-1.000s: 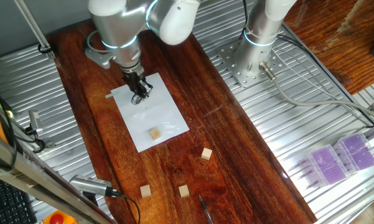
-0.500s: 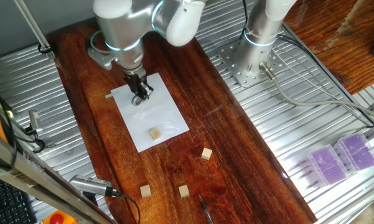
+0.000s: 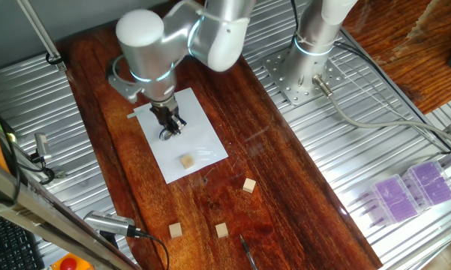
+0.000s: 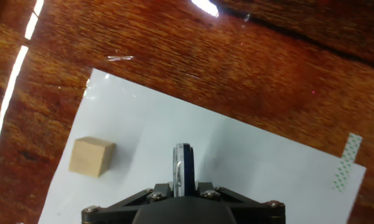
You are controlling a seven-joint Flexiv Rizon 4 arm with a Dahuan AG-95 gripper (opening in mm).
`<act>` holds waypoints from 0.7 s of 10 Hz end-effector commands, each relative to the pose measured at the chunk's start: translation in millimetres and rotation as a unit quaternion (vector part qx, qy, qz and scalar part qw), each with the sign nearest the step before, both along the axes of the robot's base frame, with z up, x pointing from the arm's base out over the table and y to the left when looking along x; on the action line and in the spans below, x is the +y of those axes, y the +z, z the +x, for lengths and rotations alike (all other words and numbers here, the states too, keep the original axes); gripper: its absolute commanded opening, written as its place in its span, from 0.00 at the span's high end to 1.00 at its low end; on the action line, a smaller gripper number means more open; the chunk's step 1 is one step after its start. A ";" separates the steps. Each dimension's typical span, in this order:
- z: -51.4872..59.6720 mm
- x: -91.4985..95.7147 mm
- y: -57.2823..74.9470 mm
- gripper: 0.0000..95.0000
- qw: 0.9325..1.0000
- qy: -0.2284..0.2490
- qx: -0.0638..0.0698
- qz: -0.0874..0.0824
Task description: Use the correction tape on paper
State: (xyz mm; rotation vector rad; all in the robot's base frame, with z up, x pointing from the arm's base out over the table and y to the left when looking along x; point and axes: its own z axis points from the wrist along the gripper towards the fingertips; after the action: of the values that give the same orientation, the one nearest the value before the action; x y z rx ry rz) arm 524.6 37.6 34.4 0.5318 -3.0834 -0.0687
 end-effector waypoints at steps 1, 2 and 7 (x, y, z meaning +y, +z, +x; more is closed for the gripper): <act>1.1 4.3 -3.5 1.00 1.000 0.004 -0.002 0.002; 2.3 8.7 -7.1 1.00 1.000 0.005 -0.003 0.004; 5.9 30.8 -17.2 1.00 1.000 0.011 -0.005 0.003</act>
State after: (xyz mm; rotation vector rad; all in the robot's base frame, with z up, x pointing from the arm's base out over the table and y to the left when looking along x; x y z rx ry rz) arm 531.6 68.0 15.6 0.5743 -3.0886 -0.0674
